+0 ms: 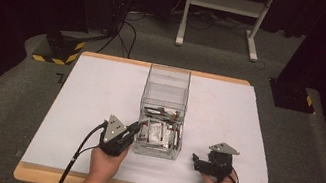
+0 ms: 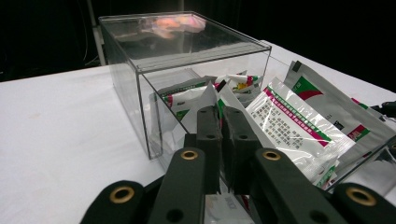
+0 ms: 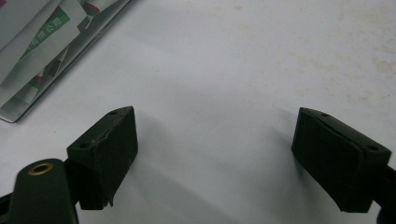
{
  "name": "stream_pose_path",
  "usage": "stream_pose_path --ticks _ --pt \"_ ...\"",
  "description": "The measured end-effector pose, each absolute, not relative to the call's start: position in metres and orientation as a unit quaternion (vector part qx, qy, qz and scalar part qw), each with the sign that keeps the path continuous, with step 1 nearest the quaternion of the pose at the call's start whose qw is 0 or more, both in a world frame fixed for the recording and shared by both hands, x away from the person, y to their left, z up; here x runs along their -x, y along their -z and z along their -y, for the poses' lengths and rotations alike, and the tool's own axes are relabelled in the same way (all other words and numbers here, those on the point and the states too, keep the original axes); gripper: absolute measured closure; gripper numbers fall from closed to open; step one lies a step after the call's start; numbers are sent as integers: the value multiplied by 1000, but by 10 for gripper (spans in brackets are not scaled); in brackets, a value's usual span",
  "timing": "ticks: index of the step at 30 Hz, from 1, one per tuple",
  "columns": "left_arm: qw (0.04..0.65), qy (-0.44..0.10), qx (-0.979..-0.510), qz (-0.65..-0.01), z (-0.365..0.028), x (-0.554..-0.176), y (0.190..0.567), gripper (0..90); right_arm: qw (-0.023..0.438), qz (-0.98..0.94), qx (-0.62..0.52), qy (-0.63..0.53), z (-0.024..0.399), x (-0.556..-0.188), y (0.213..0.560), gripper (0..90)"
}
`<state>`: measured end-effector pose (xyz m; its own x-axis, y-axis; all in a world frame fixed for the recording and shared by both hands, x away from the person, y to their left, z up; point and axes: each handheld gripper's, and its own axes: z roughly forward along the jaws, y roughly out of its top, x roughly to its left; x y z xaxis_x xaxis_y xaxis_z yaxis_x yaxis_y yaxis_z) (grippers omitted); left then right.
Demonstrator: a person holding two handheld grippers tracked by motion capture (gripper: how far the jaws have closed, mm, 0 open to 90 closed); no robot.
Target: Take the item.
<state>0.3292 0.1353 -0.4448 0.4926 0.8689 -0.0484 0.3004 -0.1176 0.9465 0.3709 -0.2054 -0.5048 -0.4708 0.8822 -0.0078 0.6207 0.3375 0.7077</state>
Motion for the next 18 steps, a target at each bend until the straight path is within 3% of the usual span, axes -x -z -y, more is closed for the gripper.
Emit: stream_pose_path --ticks 18 --pt "541 -286 -673 -416 -137 -325 439 889 200 -793 -474 -327 205 -371 505 142"
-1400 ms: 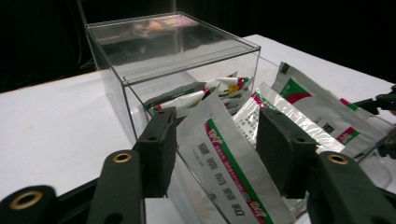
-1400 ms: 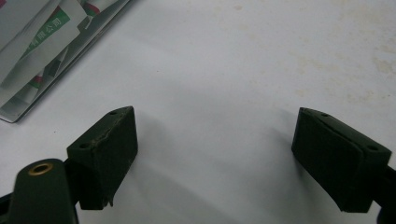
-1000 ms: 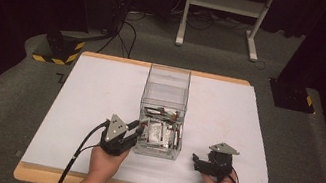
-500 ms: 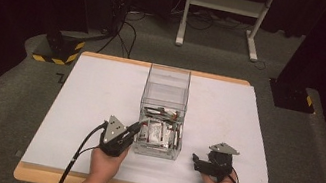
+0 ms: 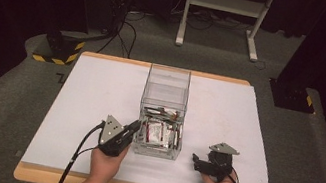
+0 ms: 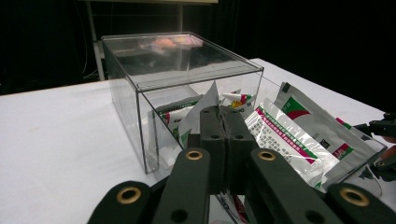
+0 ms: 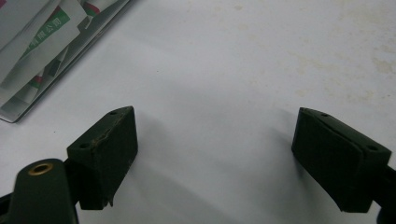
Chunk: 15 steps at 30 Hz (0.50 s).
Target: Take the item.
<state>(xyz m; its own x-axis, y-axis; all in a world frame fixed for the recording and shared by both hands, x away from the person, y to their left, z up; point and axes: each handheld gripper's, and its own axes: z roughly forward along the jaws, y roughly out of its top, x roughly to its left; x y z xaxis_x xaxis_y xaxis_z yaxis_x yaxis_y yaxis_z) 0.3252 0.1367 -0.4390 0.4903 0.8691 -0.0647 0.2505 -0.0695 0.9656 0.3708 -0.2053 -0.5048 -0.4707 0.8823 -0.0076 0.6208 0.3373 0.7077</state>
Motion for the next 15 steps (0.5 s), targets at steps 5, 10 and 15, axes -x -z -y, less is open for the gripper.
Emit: stream_pose_path --ticks 5,10,15 --pt "545 -287 -670 -415 -137 -326 437 890 200 -793 -474 -327 205 -371 505 142" --pt "551 -288 -666 -414 -139 -327 434 891 200 -793 -474 -327 205 -371 505 142" --pt "554 -295 -662 -410 -139 -327 429 897 200 -793 -474 -327 205 -371 505 142"
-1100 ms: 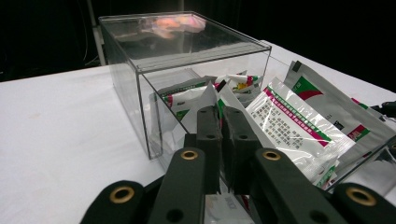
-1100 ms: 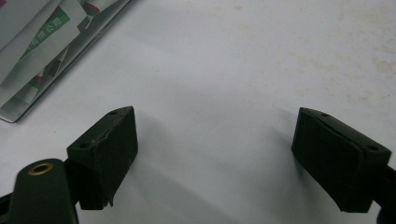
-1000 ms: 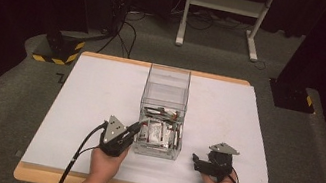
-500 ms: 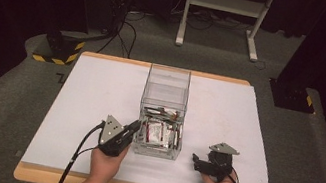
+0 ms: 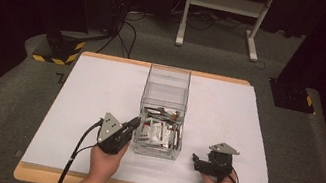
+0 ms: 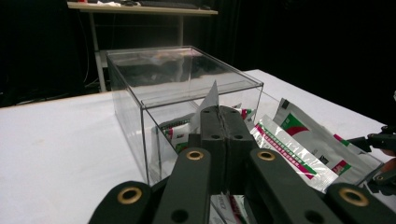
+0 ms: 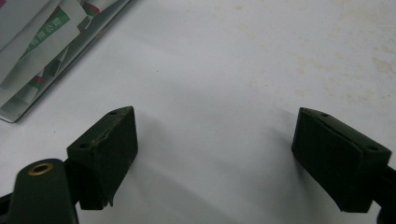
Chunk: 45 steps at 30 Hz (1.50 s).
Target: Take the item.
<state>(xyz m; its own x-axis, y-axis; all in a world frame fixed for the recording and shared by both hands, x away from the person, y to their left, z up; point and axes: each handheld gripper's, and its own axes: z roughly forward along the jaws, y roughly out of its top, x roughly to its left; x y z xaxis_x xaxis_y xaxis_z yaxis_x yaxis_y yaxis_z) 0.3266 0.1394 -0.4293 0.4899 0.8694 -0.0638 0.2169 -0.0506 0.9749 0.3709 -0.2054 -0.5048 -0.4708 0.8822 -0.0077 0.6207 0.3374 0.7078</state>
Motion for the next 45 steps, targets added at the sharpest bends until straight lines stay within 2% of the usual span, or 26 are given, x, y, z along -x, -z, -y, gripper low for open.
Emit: stream_pose_path --ticks 28,45 --pt "584 -311 -628 -409 -150 -325 409 900 199 -793 -474 -327 205 -371 505 141" --pt "590 -315 -625 -403 -154 -323 403 900 199 -793 -474 -327 206 -371 505 141"
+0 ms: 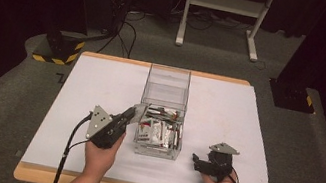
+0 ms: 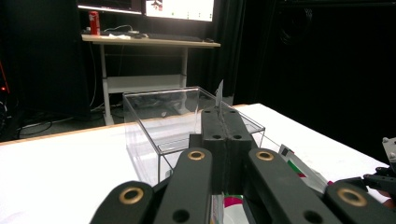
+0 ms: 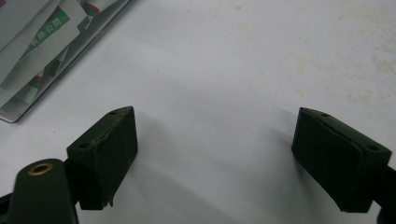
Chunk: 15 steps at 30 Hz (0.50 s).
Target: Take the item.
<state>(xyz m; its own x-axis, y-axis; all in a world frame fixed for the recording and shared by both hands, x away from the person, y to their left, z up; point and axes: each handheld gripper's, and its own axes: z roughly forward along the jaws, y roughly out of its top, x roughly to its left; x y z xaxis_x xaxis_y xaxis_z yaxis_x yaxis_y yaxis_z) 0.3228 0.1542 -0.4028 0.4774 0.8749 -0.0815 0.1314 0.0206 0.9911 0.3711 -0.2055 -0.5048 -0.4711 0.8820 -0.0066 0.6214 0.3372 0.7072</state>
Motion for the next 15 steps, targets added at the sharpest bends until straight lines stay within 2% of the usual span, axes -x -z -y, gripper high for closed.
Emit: stream_pose_path --ticks 15 --pt "590 -322 -621 -402 -163 -318 399 900 200 -793 -474 -327 205 -371 505 141"
